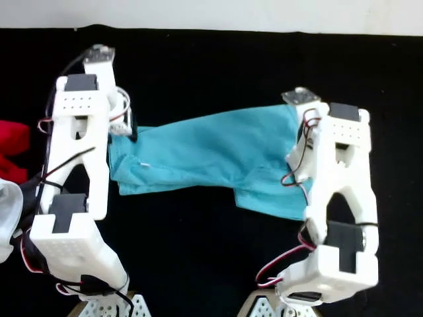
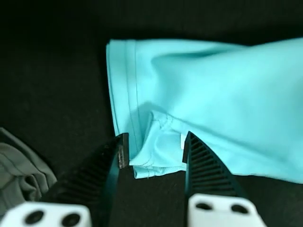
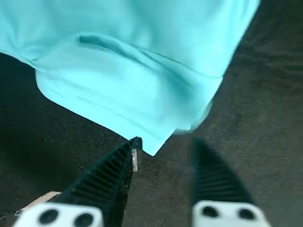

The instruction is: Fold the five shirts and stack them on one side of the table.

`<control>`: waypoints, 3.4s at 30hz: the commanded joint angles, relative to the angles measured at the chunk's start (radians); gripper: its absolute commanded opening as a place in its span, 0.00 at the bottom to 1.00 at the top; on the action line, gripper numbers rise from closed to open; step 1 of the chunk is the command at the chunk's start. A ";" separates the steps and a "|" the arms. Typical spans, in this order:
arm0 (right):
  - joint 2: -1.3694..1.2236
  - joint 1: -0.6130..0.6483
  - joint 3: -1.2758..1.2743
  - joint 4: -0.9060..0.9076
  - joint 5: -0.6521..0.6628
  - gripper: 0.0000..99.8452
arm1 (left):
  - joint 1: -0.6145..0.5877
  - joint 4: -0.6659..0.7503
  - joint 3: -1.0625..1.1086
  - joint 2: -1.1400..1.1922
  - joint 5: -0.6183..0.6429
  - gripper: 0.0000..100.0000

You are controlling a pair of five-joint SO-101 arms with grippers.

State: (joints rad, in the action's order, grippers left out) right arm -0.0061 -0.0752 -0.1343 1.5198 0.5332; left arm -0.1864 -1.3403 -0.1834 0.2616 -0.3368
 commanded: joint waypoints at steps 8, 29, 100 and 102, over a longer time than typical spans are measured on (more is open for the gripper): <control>0.239 0.047 -0.010 -0.228 -0.098 0.07 | 0.015 0.055 -0.053 0.176 0.068 0.00; -0.460 0.157 0.344 -0.536 -0.184 0.05 | 0.024 0.084 -0.584 0.625 0.328 0.01; 0.751 0.051 -0.343 -0.016 -0.180 0.05 | 0.116 -0.422 -0.565 0.533 0.327 0.01; 0.751 0.051 -0.358 -0.038 -0.180 0.05 | 0.122 -0.420 -0.483 0.458 0.324 0.01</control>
State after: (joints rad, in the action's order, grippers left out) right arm 0.7242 -0.0276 -0.4841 1.5136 0.3552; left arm -0.0652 -1.7499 -0.7419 0.8646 -0.0115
